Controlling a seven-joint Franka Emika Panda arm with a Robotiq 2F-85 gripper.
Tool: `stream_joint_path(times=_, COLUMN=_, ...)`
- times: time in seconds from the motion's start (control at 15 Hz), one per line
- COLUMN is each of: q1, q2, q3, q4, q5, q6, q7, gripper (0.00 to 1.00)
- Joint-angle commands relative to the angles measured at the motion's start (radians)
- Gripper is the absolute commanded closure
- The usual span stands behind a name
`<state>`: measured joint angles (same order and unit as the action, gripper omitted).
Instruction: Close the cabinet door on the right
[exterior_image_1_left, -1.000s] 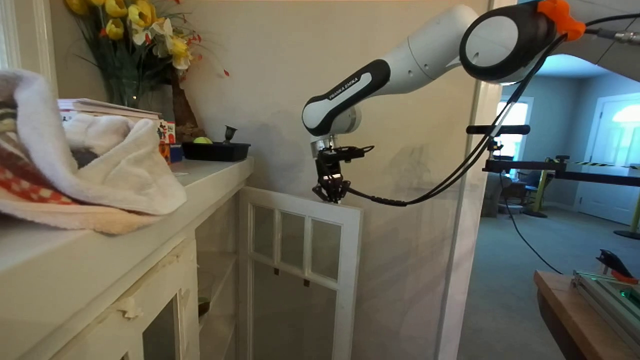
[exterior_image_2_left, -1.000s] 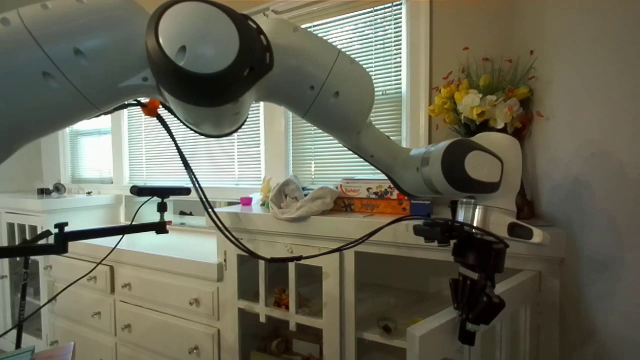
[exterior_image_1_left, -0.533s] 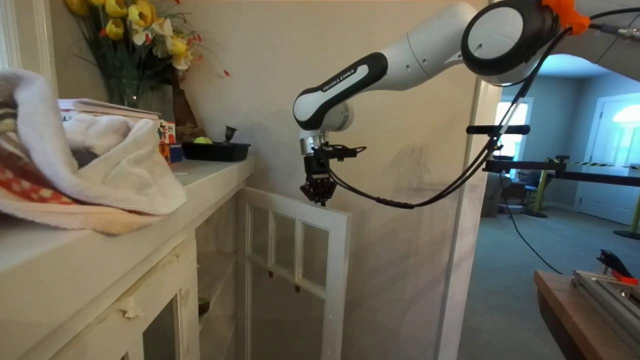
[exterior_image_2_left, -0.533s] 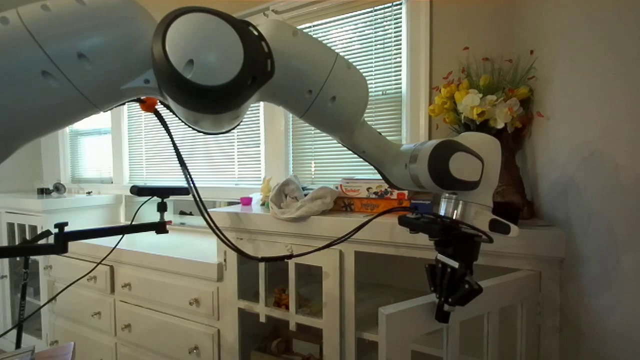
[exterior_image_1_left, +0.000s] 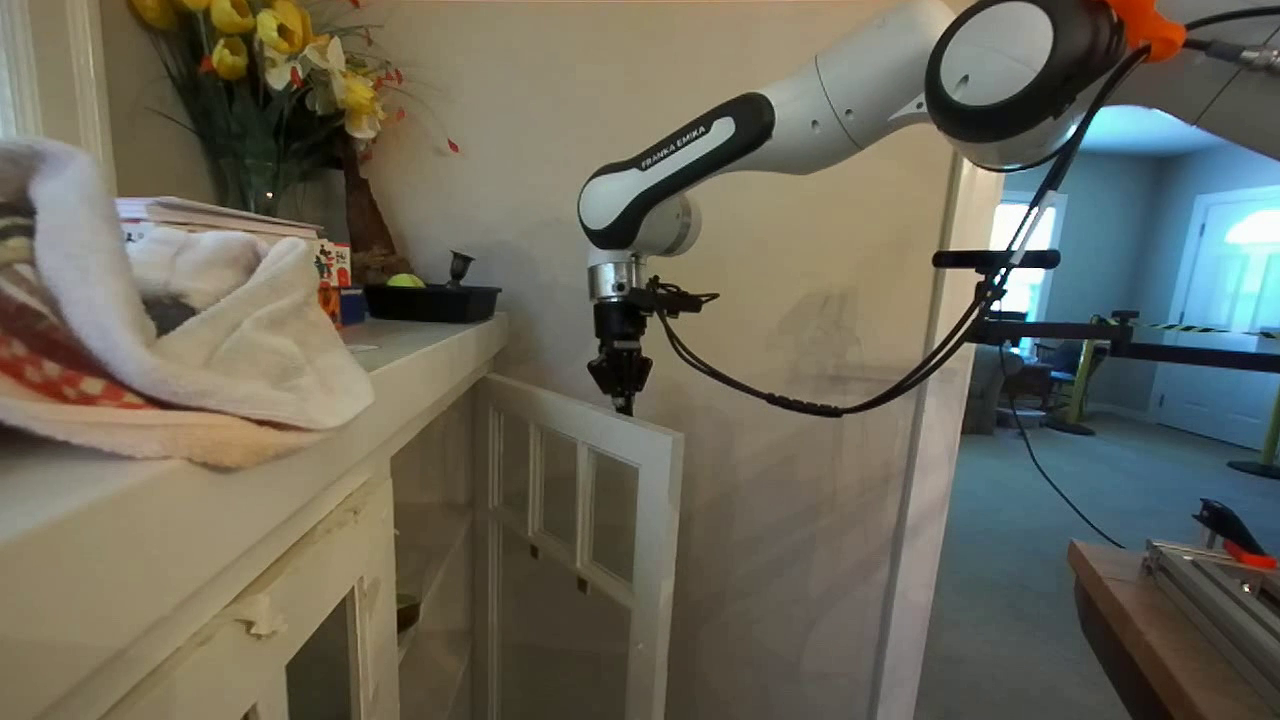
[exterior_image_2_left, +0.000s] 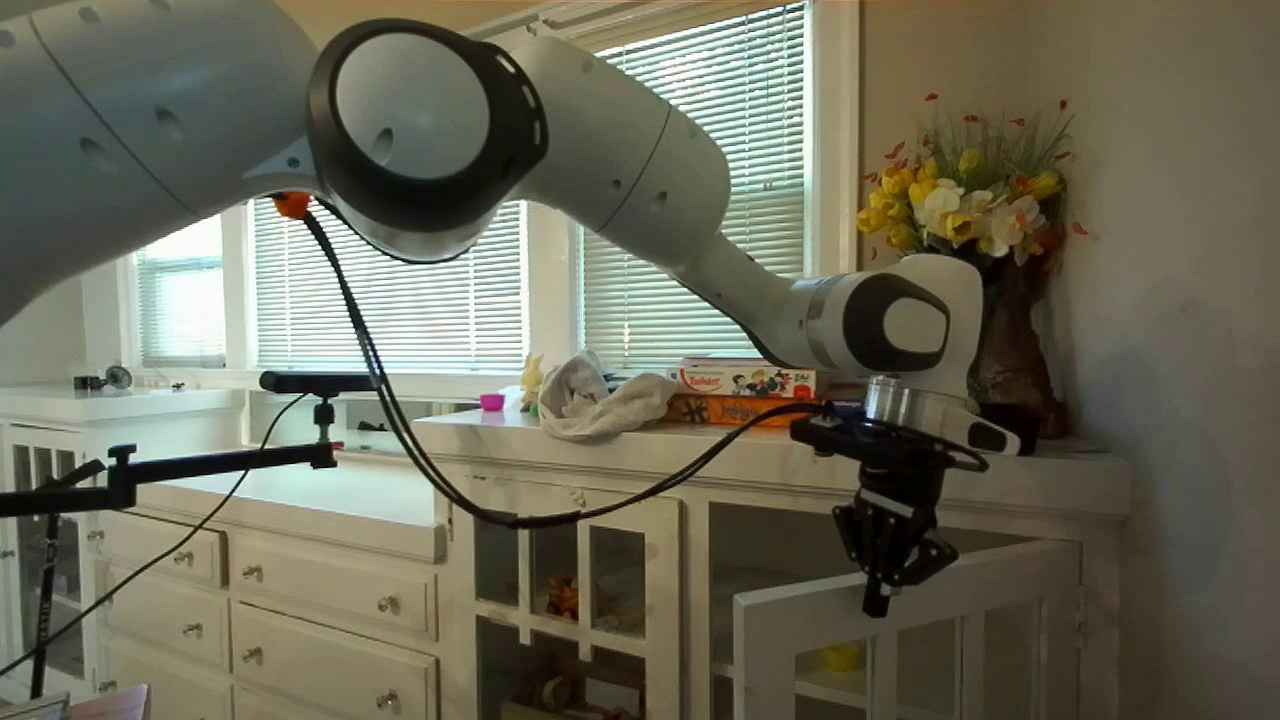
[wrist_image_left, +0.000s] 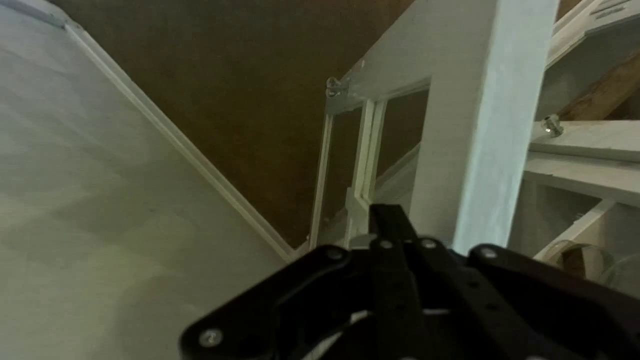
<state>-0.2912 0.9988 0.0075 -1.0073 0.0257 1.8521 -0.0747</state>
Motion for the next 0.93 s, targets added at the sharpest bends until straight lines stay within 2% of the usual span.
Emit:
stream_joint_path(times=0.0, q1=-0.04, q2=-0.065, q3=-0.002, q4=-0.042, q5=0.003, q6=0.067, q7=-0.064, gripper=0.74)
stream_joint_path(times=0.07, q1=-0.049, q2=-0.08, q3=-0.006, q4=-0.051, q5=0.008, q6=0.083, q7=-0.062, gripper=0.72)
stream_joint_path(times=0.2, q1=-0.066, q2=-0.107, q3=-0.015, q4=-0.074, q5=0.009, q6=0.112, q7=-0.045, gripper=0.6)
stream_joint_path(times=0.27, q1=-0.071, q2=-0.118, q3=-0.023, q4=-0.088, q5=0.003, q6=0.128, q7=-0.036, gripper=0.9)
stream_joint_path(times=0.33, q1=-0.073, q2=-0.128, q3=-0.033, q4=-0.099, q5=-0.005, q6=0.136, q7=-0.022, gripper=0.9)
stream_joint_path(times=0.47, q1=-0.068, q2=-0.136, q3=-0.064, q4=-0.118, q5=-0.018, q6=0.16, q7=0.019, gripper=0.99)
stream_joint_path(times=0.87, q1=-0.041, q2=-0.13, q3=-0.138, q4=-0.177, q5=-0.037, q6=0.178, q7=0.093, gripper=1.0)
